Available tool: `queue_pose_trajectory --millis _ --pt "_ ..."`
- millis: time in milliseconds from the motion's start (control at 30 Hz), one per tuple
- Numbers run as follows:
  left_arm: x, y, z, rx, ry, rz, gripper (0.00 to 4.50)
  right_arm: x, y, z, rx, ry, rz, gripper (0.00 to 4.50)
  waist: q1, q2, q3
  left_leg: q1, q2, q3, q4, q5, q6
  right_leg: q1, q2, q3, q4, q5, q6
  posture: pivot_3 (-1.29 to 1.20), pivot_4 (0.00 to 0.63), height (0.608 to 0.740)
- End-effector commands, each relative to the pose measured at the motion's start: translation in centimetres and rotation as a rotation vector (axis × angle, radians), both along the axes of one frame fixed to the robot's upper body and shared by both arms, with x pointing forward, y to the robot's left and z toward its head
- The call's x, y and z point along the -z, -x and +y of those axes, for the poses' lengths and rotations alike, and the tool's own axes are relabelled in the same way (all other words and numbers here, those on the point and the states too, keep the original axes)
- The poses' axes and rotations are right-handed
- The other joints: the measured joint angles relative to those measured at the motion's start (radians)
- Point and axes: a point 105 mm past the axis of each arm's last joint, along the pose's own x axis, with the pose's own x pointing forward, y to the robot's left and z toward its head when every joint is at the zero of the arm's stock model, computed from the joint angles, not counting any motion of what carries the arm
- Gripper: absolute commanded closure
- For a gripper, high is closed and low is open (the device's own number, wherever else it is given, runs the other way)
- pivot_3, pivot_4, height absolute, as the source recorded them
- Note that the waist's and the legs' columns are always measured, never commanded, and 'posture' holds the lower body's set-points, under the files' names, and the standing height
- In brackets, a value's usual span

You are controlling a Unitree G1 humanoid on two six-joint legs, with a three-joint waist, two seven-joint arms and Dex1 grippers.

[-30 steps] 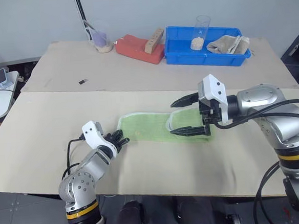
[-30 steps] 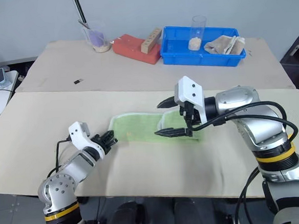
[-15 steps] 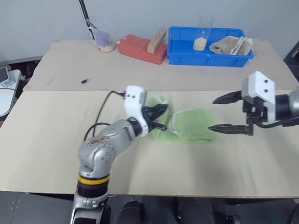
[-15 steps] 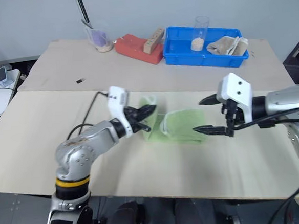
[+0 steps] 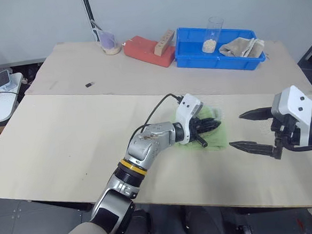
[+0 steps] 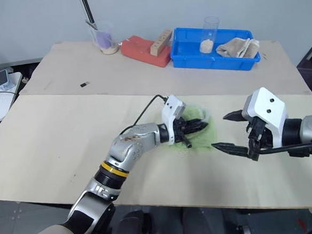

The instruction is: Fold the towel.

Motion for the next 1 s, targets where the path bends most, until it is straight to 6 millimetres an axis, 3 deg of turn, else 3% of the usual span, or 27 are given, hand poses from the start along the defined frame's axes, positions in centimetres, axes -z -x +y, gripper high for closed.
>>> queue_pose_trajectory --millis 33,67,100,200,233,333,467,567,767,1000 --pt "-1.7 1.5 -0.9 0.118 0.046 -0.034 2.48 -0.9 0.0 -0.2 0.017 0.008 -0.048 0.0 0.002 0.0 0.0 0.0 0.0 0.0 0.0 0.0 0.0 0.0 0.0 0.0 0.0 0.0 0.0 0.0 0.15 0.714" --pt "-1.9 2.0 -0.9 0.149 0.054 -0.036 1.73 -0.9 -0.1 -0.2 0.019 0.008 -0.047 0.0 0.002 0.0 0.0 0.0 0.0 0.0 0.0 0.0 0.0 0.0 0.0 0.0 0.0 0.0 0.0 0.0 0.15 0.714" --pt "-2.1 2.3 -0.9 0.164 0.062 -0.044 1.58 -0.9 -0.3 -0.2 0.021 0.008 -0.049 0.0 0.002 0.0 0.0 0.0 0.0 0.0 0.0 0.0 0.0 0.0 0.0 0.0 0.0 0.0 0.0 0.0 0.15 0.714" --pt "-3.2 2.6 -0.2 0.192 0.089 -0.104 0.29 -1.1 -1.1 -0.3 0.034 -0.004 -0.067 0.0 -0.001 0.0 0.0 0.0 0.0 0.0 0.0 0.0 0.0 0.0 0.0 0.0 0.0 0.0 0.0 0.0 0.15 0.714" --pt "-3.7 2.7 0.2 0.203 0.098 -0.132 0.07 -1.1 -1.5 -0.2 0.04 -0.008 -0.074 0.0 -0.005 0.0 0.0 0.0 0.0 -0.001 0.0 0.0 0.0 0.0 0.0 0.0 0.0 0.0 0.0 0.0 0.15 0.714" --pt "-4.8 2.7 2.2 0.215 0.074 -0.263 0.07 -1.1 -2.8 0.1 0.066 -0.044 -0.095 0.0 -0.013 0.0 0.0 0.001 0.0 -0.001 0.0 0.0 0.0 0.0 0.001 0.001 0.001 0.0 0.0 0.0 0.15 0.714" --pt "-5.4 2.6 6.5 0.209 -0.013 -0.398 0.07 -0.9 -5.1 0.4 0.139 -0.125 -0.117 0.0 -0.02 0.001 0.0 0.002 0.002 -0.002 -0.002 0.0 0.0 0.0 0.002 0.001 0.001 0.0 0.0 0.0 0.15 0.714" --pt "-4.6 2.4 12.3 0.173 -0.163 -0.466 0.07 0.6 -6.4 1.3 0.162 -0.14 -0.106 0.0 -0.025 0.001 0.0 0.002 0.002 -0.002 -0.002 0.0 0.0 -0.001 0.001 0.001 0.0 0.0 0.0 0.0 0.15 0.714" --pt "-4.5 1.7 18.9 0.05 -0.31 -0.504 0.07 2.7 -8.3 1.9 0.227 -0.179 -0.062 0.0 -0.015 0.002 0.0 0.001 0.004 -0.001 -0.002 0.0 0.0 -0.002 0.0 0.001 0.0 -0.001 0.0 0.0 0.15 0.714" --pt "-5.3 3.6 20.7 0.08 -0.312 -0.49 0.07 5.0 -10.1 2.6 0.268 -0.217 0.001 0.0 -0.014 0.002 0.0 0.001 0.004 -0.001 -0.002 0.0 0.0 -0.002 0.0 0.001 0.0 -0.001 0.0 0.0 0.15 0.714"
